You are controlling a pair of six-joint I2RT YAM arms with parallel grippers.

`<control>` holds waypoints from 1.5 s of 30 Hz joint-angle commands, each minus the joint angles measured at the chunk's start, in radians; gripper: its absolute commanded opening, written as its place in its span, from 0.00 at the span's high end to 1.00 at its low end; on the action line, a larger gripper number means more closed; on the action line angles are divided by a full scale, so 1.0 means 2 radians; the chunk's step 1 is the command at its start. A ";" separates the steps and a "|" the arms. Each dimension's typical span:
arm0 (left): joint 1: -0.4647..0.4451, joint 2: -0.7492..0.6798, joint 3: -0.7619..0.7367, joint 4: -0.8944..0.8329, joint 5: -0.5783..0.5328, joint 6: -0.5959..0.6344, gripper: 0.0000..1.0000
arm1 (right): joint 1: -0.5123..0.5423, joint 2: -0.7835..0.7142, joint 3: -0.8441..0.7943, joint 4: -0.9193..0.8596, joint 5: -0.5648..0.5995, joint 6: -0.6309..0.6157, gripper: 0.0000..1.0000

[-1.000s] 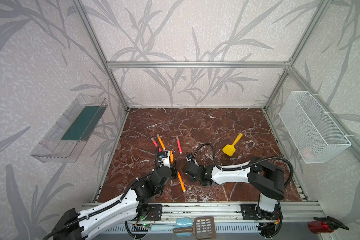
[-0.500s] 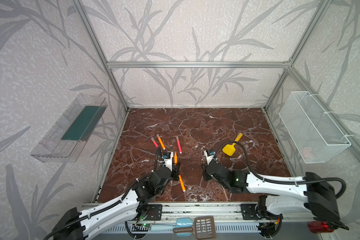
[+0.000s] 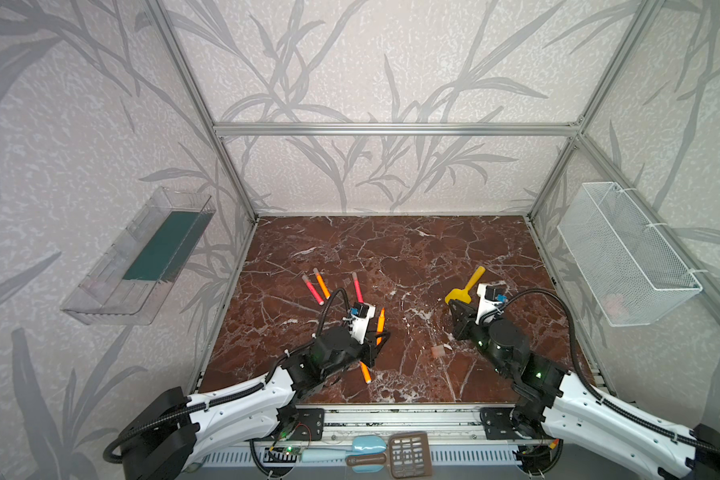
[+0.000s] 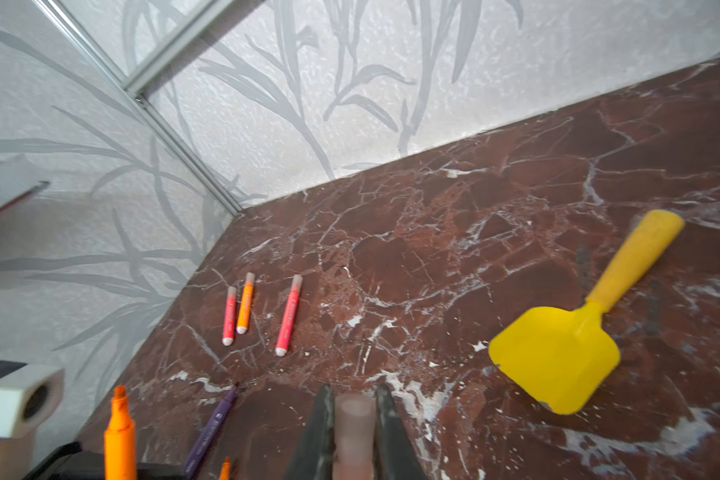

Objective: Insert the pens into the pen caps
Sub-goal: 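Carry the pale cap over the orange marker tip held by the left gripper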

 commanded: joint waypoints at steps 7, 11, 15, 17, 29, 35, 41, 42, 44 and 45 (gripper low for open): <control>-0.013 0.048 0.032 0.069 0.065 0.013 1.00 | -0.002 0.005 0.009 0.096 -0.111 -0.028 1.00; -0.022 0.058 0.025 0.103 0.071 0.019 1.00 | -0.002 0.016 0.012 0.116 -0.129 -0.025 1.00; -0.029 0.064 0.037 0.093 0.071 0.024 1.00 | -0.002 0.044 0.029 0.134 -0.155 -0.015 1.00; -0.032 0.068 0.039 0.093 0.066 0.029 1.00 | -0.002 0.061 0.043 0.136 -0.176 -0.016 1.00; -0.043 0.087 0.030 0.130 0.053 0.033 1.00 | -0.002 0.131 0.065 0.173 -0.231 0.001 1.00; -0.048 0.096 0.032 0.140 0.055 0.031 1.00 | -0.002 0.155 0.069 0.191 -0.228 0.007 1.00; -0.052 0.109 0.030 0.158 0.053 0.032 1.00 | -0.002 0.175 0.073 0.210 -0.233 0.033 1.00; -0.052 0.112 0.031 0.161 0.053 0.031 1.00 | -0.002 0.178 0.074 0.209 -0.233 0.036 1.00; -0.053 0.115 0.031 0.162 0.054 0.029 1.00 | -0.002 0.184 0.075 0.211 -0.234 0.040 1.00; -0.054 0.116 0.031 0.164 0.055 0.029 1.00 | -0.002 0.188 0.075 0.213 -0.234 0.042 1.00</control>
